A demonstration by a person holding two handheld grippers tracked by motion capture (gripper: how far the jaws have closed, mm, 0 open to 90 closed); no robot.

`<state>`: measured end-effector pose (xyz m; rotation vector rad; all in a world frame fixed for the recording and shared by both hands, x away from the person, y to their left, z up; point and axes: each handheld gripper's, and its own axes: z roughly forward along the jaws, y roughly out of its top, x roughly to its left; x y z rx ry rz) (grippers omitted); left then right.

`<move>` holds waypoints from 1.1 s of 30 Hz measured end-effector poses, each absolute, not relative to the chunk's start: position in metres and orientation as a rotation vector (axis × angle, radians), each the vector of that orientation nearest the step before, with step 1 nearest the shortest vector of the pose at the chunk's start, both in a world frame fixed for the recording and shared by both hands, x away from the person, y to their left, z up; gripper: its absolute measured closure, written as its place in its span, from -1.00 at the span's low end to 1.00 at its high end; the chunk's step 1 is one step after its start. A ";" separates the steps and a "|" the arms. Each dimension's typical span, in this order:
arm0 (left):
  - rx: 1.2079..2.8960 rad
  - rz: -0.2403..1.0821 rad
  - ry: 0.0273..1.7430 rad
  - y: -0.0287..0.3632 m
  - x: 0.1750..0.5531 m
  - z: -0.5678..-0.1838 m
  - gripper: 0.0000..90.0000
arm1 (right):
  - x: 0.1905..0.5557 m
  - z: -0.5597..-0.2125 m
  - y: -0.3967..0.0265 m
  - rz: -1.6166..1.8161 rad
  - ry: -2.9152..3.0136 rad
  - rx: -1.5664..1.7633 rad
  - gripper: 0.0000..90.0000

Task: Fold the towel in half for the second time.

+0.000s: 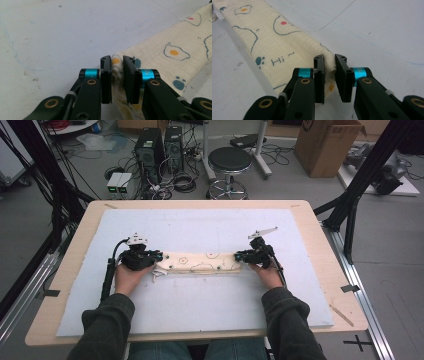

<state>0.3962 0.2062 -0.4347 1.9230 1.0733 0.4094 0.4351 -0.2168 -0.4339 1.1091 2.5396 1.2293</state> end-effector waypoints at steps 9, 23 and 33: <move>1.885 0.426 1.057 0.215 0.391 -0.425 0.41 | 0.432 -0.427 -0.225 1.314 2.493 1.148 0.40; 1.877 0.411 0.988 0.212 0.379 -0.413 0.30 | 0.424 -0.415 -0.232 1.421 2.425 1.168 0.09; 1.873 0.400 0.967 0.213 0.375 -0.410 0.25 | 0.420 -0.410 -0.234 1.448 2.395 1.179 -0.13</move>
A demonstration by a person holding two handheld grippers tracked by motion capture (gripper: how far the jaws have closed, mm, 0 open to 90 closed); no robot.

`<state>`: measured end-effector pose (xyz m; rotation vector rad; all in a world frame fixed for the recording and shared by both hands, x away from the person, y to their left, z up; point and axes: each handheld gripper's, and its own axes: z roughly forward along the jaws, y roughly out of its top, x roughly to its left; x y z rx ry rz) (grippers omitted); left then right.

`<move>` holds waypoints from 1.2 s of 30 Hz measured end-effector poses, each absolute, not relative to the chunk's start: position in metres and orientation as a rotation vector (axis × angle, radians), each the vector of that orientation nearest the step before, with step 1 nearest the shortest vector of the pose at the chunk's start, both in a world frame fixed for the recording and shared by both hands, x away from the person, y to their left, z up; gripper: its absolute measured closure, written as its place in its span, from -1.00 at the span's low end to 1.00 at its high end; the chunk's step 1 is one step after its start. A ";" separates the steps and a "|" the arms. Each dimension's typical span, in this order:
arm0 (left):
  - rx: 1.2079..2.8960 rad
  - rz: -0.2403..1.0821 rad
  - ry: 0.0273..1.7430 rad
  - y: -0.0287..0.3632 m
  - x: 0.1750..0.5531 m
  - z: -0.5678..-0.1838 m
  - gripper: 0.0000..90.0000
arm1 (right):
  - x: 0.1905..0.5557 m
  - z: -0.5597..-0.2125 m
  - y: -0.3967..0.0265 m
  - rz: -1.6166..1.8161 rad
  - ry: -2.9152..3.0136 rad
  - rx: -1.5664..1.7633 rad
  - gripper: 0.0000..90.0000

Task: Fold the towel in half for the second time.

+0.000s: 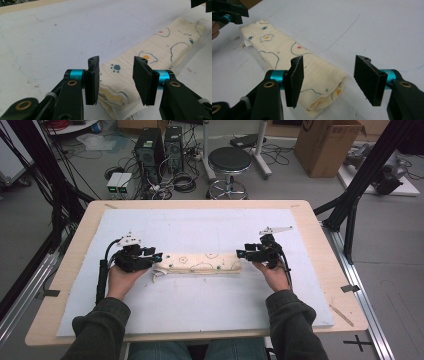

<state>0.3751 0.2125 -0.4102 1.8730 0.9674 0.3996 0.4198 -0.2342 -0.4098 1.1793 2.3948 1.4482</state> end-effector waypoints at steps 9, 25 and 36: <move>1.859 0.383 0.951 0.214 0.371 -0.407 0.15 | 0.417 -0.407 -0.236 1.451 2.378 1.197 -0.33; 1.851 0.376 0.935 0.214 0.364 -0.401 -0.05 | 0.409 -0.401 -0.236 1.455 2.360 1.200 -0.60; 1.855 0.376 0.917 0.217 0.357 -0.398 -0.13 | 0.403 -0.398 -0.235 1.456 2.360 1.185 -0.65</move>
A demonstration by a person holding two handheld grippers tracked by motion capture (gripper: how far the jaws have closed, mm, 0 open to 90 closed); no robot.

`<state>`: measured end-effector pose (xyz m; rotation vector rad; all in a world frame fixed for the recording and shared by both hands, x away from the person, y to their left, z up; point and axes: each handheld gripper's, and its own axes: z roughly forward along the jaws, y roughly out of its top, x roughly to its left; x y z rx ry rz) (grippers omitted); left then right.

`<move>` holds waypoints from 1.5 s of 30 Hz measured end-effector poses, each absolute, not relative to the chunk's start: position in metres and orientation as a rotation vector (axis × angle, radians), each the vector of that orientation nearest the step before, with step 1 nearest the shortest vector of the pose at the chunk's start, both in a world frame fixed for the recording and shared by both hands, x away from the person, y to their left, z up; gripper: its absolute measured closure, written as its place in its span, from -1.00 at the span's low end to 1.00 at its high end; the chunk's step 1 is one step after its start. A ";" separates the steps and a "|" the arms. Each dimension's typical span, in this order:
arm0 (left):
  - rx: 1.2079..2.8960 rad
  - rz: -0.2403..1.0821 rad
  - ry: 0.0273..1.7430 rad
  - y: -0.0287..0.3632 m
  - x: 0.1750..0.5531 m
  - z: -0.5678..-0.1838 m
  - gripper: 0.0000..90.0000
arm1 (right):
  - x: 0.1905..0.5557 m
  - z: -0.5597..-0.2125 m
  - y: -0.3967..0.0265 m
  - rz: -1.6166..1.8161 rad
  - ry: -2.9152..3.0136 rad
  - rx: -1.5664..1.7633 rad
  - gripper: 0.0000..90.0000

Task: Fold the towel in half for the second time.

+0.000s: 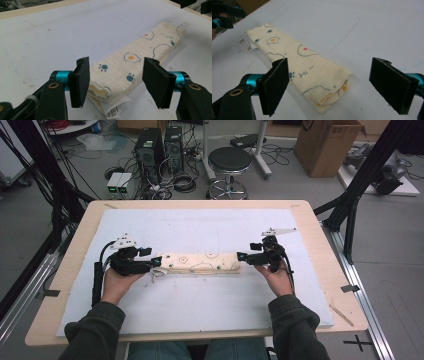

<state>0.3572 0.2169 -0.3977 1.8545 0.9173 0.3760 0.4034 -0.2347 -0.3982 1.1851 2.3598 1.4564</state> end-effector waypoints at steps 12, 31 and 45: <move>1.869 0.376 0.900 0.218 0.349 -0.395 -0.17 | 0.398 -0.395 -0.234 1.456 2.362 1.164 -0.67; 1.873 0.389 0.877 0.223 0.335 -0.391 -0.26 | 0.386 -0.387 -0.237 1.462 2.358 1.134 -0.72; 1.866 0.398 0.873 0.228 0.324 -0.389 -0.35 | 0.377 -0.386 -0.240 1.475 2.349 1.114 -0.73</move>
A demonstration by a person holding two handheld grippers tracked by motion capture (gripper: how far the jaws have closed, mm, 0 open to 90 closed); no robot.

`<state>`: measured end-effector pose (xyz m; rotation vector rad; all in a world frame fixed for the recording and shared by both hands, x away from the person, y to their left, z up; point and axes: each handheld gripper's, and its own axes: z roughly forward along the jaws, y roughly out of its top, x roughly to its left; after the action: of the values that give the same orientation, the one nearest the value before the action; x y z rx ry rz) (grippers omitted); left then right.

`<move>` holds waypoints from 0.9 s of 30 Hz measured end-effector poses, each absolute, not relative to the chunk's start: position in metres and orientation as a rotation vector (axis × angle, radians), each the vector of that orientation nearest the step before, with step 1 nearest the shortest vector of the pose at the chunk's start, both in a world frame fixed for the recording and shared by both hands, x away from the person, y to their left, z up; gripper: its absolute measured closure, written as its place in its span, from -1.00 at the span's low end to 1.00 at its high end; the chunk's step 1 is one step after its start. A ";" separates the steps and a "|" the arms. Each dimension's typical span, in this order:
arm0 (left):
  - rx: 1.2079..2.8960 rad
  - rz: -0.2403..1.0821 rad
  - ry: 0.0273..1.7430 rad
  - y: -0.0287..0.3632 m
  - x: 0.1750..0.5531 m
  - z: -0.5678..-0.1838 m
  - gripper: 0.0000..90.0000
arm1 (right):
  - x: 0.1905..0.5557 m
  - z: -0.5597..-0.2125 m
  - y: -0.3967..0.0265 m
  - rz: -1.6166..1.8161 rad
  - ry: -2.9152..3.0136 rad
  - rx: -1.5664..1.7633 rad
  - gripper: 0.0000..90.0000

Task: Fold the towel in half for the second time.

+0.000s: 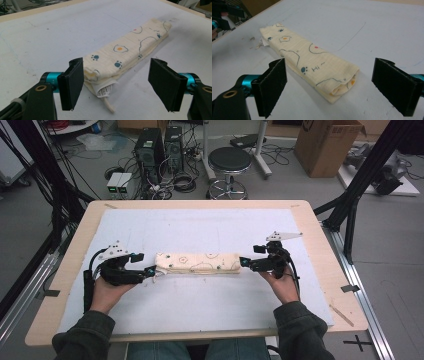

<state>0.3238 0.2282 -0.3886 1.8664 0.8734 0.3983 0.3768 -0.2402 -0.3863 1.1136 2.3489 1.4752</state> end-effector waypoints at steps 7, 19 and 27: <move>1.868 0.404 0.873 0.230 0.319 -0.390 -0.39 | 0.372 -0.393 -0.245 1.465 2.348 1.126 -0.73; 1.869 0.405 0.879 0.232 0.308 -0.396 -0.40 | 0.361 -0.396 -0.251 1.453 2.354 1.114 -0.73; 1.884 0.415 0.871 0.234 0.301 -0.397 -0.42 | 0.355 -0.399 -0.255 1.450 2.353 1.108 -0.73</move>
<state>0.3011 0.2336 -0.3970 1.8841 0.8707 0.4154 0.3546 -0.2545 -0.3989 1.1084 2.3527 1.4498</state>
